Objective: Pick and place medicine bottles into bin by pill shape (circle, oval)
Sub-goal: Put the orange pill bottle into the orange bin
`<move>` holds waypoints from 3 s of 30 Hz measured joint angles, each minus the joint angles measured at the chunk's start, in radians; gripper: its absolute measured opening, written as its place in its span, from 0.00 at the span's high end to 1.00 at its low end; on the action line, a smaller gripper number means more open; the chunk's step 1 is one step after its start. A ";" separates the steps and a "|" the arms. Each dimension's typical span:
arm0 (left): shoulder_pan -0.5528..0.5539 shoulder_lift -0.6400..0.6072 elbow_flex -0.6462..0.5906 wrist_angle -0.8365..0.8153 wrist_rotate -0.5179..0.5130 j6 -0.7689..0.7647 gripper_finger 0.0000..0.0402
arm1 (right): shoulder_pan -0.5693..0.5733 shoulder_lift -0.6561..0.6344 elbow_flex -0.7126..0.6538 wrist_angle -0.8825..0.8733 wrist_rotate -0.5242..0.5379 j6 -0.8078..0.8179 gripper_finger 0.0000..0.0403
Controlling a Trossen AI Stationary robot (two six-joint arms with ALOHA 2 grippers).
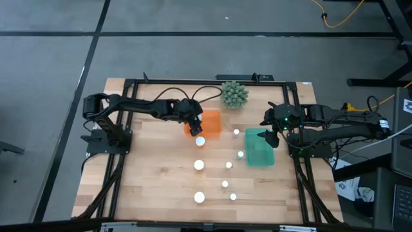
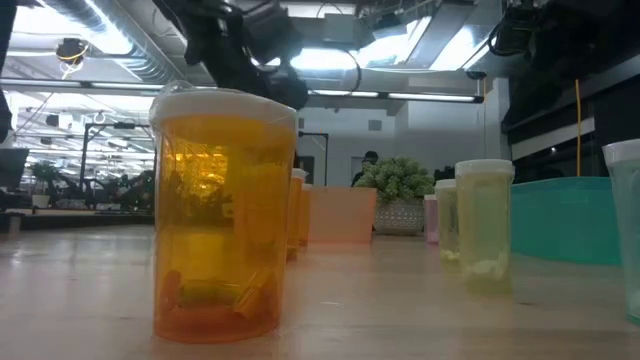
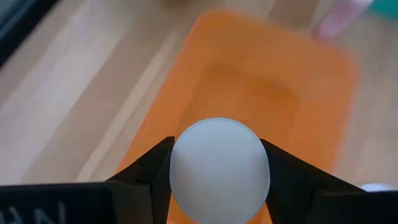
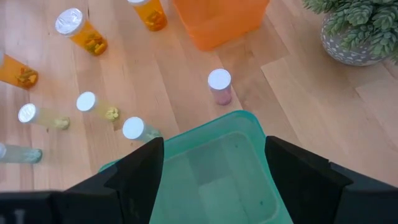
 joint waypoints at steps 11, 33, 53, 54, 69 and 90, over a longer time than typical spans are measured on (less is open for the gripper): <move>0.022 0.060 0.000 -0.010 0.029 0.050 0.52 | 0.000 0.000 0.000 0.000 -0.001 -0.002 0.30; 0.022 0.011 0.092 -0.076 0.026 0.137 0.39 | 0.000 0.000 0.000 0.000 0.000 -0.002 0.30; -0.319 -0.060 0.271 -0.606 0.125 -0.253 0.39 | 0.000 0.000 0.000 -0.003 -0.001 0.001 0.30; -0.338 -0.060 0.271 -0.601 0.099 -0.289 0.39 | 0.000 0.000 0.000 -0.003 -0.001 0.001 0.30; -0.455 -0.060 0.051 -0.441 0.085 -0.262 0.39 | 0.000 0.000 0.000 -0.003 -0.001 0.001 0.30; -0.501 0.046 -0.110 0.103 0.104 -0.050 0.39 | 0.000 0.000 0.000 0.000 0.000 0.002 0.30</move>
